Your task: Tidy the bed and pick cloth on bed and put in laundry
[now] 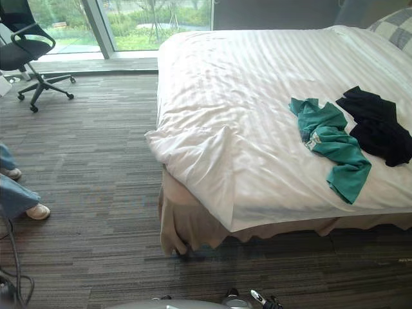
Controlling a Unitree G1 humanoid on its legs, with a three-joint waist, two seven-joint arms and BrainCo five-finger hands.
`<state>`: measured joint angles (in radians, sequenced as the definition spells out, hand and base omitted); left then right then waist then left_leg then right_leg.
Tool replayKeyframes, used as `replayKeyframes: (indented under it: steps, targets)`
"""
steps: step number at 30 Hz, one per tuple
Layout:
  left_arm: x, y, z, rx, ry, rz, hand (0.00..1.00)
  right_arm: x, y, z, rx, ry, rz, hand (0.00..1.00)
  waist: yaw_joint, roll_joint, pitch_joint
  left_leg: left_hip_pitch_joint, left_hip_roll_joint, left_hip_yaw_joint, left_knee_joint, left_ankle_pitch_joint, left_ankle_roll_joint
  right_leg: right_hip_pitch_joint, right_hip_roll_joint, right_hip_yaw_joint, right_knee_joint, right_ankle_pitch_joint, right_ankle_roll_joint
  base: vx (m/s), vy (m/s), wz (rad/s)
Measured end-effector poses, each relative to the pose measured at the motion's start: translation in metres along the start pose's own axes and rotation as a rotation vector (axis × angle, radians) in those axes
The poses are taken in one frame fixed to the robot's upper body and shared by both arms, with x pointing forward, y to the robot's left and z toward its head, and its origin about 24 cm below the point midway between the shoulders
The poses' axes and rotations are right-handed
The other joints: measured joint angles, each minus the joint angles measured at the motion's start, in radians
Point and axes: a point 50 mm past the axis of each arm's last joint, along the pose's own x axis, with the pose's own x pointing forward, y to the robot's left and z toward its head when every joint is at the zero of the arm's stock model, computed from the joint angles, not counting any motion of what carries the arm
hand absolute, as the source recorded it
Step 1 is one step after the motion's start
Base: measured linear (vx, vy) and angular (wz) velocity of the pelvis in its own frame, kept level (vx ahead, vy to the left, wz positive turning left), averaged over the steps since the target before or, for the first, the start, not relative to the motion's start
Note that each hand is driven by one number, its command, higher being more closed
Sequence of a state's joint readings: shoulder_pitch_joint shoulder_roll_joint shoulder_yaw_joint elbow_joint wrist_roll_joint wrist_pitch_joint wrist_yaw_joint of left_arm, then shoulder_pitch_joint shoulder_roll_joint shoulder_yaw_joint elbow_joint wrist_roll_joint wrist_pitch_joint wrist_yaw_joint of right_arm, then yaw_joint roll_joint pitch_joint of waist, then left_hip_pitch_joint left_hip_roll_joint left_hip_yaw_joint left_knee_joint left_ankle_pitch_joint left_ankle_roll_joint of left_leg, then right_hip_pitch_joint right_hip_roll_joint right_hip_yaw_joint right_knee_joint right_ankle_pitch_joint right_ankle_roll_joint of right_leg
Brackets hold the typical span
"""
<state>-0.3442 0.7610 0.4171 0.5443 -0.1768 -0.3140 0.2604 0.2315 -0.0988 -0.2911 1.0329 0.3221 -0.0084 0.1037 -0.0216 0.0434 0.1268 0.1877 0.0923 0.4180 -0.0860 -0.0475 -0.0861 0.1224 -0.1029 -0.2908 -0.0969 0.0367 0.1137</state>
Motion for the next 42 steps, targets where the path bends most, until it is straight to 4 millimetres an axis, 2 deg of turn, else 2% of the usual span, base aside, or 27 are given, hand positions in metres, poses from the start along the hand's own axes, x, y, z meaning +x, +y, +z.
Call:
replayKeyframes:
  steps: [1, 2, 4, 5, 7, 8, 9, 10, 13, 15, 19, 21, 22, 24, 27, 28, 31, 35, 38, 42]
  targets:
    - [0.004, -0.023, 0.016, 0.041, -0.074, -0.114, 0.0, -0.001, -0.002, -0.001, 0.013, 0.001, -0.005, 0.0, -0.014, 0.008, -0.002, 0.0, -0.002, 0.014, 0.0, -0.001, -0.002, -0.006, 0.0, 0.009, 0.0, 0.002, 0.001, 0.01, -0.005, -0.34]
    - [0.004, -0.034, 0.022, 0.062, -0.104, -0.17, 0.0, -0.001, -0.002, -0.001, 0.016, 0.0, -0.005, 0.0, -0.021, 0.013, -0.003, 0.0, -0.003, 0.018, 0.0, -0.001, -0.002, -0.006, -0.001, 0.016, 0.001, 0.003, 0.0, 0.03, -0.007, -0.31]
    - [-0.001, -0.08, 0.04, 0.154, -0.185, -0.401, 0.0, -0.001, -0.004, -0.001, 0.03, -0.002, -0.01, 0.0, -0.055, 0.032, 0.003, 0.005, -0.006, 0.048, 0.003, -0.002, -0.002, -0.015, -0.002, 0.045, 0.001, 0.009, 0.0, 0.01, -0.014, -0.37]
    - [-0.003, -0.091, 0.043, 0.178, -0.197, -0.454, 0.0, -0.001, -0.004, -0.003, 0.033, 0.001, -0.01, 0.0, -0.065, 0.037, 0.002, 0.005, -0.007, 0.058, 0.004, -0.002, -0.003, -0.019, -0.002, 0.056, 0.001, 0.009, 0.0, -0.01, -0.021, -0.46]
    - [-0.013, -0.129, 0.049, 0.279, -0.221, -0.625, 0.0, -0.003, -0.007, -0.005, 0.047, 0.002, -0.016, 0.0, -0.097, 0.044, 0.001, 0.009, -0.006, 0.098, 0.016, -0.002, -0.003, -0.03, -0.001, 0.088, 0.001, 0.012, -0.002, 0.0, -0.04, -0.46]
    - [-0.017, -0.14, 0.049, 0.293, -0.222, -0.666, 0.0, -0.003, -0.008, -0.006, 0.048, 0.005, -0.017, 0.0, -0.103, 0.044, 0.001, 0.011, -0.005, 0.103, 0.021, -0.003, -0.004, -0.03, -0.001, 0.094, 0.002, 0.012, -0.003, 0.01, -0.059, -0.45]
    - [-0.025, -0.158, 0.049, 0.336, -0.212, -0.752, 0.0, -0.005, -0.011, -0.009, 0.048, 0.009, -0.021, 0.0, -0.106, 0.045, 0.002, 0.021, -0.002, 0.122, 0.024, -0.004, -0.005, -0.03, -0.001, 0.115, 0.002, 0.015, -0.007, 0.0, -0.06, -0.43]
    - [-0.031, -0.17, 0.044, 0.36, -0.185, -0.811, 0.0, -0.006, -0.013, -0.012, 0.048, 0.013, -0.023, 0.0, -0.12, 0.045, 0.002, 0.024, 0.0, 0.134, 0.031, -0.005, -0.006, -0.03, 0.0, 0.125, 0.002, 0.014, -0.007, -0.01, -0.062, -0.38]
    - [-0.034, -0.185, 0.029, 0.462, -0.101, -0.885, 0.0, -0.007, -0.014, -0.014, 0.045, 0.015, -0.024, 0.0, -0.149, 0.048, 0.003, 0.024, 0.003, 0.153, 0.041, -0.006, -0.008, -0.036, 0.002, 0.141, 0.002, 0.014, -0.009, -0.03, -0.068, -0.21]
    - [-0.038, -0.192, 0.016, 0.549, -0.034, -0.911, 0.0, -0.008, -0.014, -0.013, 0.04, 0.001, -0.02, 0.0, -0.165, 0.06, 0.011, 0.023, 0.008, 0.162, 0.044, -0.007, -0.009, -0.055, 0.007, 0.156, 0.023, 0.011, -0.016, -0.07, -0.061, -0.19]
    - [-0.044, -0.192, -0.006, 0.67, 0.066, -0.935, 0.0, -0.006, -0.008, 0.003, -0.002, -0.059, 0.023, 0.0, -0.19, 0.075, 0.031, -0.001, 0.018, 0.189, 0.064, -0.013, -0.016, -0.112, 0.014, 0.183, 0.076, 0.002, -0.028, -0.1, -0.047, -0.24]
    - [-0.04, -0.199, -0.003, 0.691, 0.11, -0.907, 0.0, -0.004, 0.0, 0.024, -0.034, -0.127, 0.065, 0.0, -0.198, 0.089, 0.081, -0.068, 0.033, 0.203, 0.107, -0.056, 0.003, -0.196, 0.018, 0.21, 0.124, -0.008, -0.024, -0.19, -0.038, -0.2]
    - [-0.035, -0.199, 0.0, 0.703, 0.123, -0.888, 0.0, -0.002, 0.005, 0.036, -0.042, -0.16, 0.086, 0.0, -0.205, 0.088, 0.115, -0.092, 0.03, 0.205, 0.116, -0.058, 0.006, -0.232, 0.015, 0.223, 0.147, -0.007, -0.024, -0.22, -0.028, -0.15]
    - [-0.029, -0.198, 0.001, 0.716, 0.159, -0.862, 0.0, -0.002, 0.012, 0.055, -0.04, -0.225, 0.116, 0.0, -0.218, 0.084, 0.167, -0.142, 0.03, 0.208, 0.141, -0.06, 0.018, -0.293, 0.009, 0.237, 0.177, -0.007, -0.023, -0.22, -0.057, -0.13]
    - [-0.016, -0.201, 0.016, 0.702, 0.135, -0.808, 0.0, -0.003, 0.021, 0.08, -0.04, -0.311, 0.159, 0.0, -0.239, 0.066, 0.257, -0.212, 0.032, 0.224, 0.195, -0.069, 0.034, -0.371, -0.004, 0.257, 0.222, -0.001, -0.019, -0.19, -0.037, -0.12]
    - [-0.006, -0.203, 0.029, 0.689, 0.106, -0.769, 1.0, -0.004, 0.026, 0.088, -0.025, -0.344, 0.177, 0.0, -0.24, 0.058, 0.289, -0.236, 0.034, 0.231, 0.213, -0.072, 0.038, -0.401, -0.004, 0.279, 0.237, 0.004, -0.016, -0.16, -0.024, -0.12]
    - [0.01, -0.205, 0.055, 0.672, 0.046, -0.705, 1.0, -0.006, 0.039, 0.1, -0.015, -0.393, 0.23, 0.0, -0.238, 0.041, 0.332, -0.287, 0.045, 0.243, 0.251, -0.081, 0.043, -0.458, -0.006, 0.29, 0.268, 0.01, -0.018, -0.07, -0.013, -0.08]
    - [0.023, -0.197, 0.069, 0.728, 0.026, -0.662, 1.0, -0.013, 0.058, 0.118, -0.037, -0.472, 0.32, 0.0, -0.233, 0.021, 0.344, -0.33, 0.081, 0.266, 0.319, -0.117, 0.04, -0.488, 0.004, 0.301, 0.288, 0.01, -0.02, -0.03, -0.014, -0.14]
    - [0.022, -0.199, 0.075, 0.75, 0.01, -0.695, 1.0, -0.02, 0.067, 0.129, -0.054, -0.528, 0.372, 0.0, -0.213, 0.019, 0.345, -0.344, 0.113, 0.281, 0.39, -0.165, 0.041, -0.486, 0.01, 0.302, 0.291, 0.009, -0.02, -0.02, 0.022, -0.13]
    - [0.015, -0.207, 0.075, 0.732, -0.023, -0.755, 1.0, -0.02, 0.069, 0.126, -0.076, -0.518, 0.375, 0.0, -0.207, 0.017, 0.344, -0.33, 0.112, 0.28, 0.402, -0.17, 0.043, -0.457, -0.004, 0.285, 0.292, 0.007, -0.016, 0.02, 0.047, 0.14]
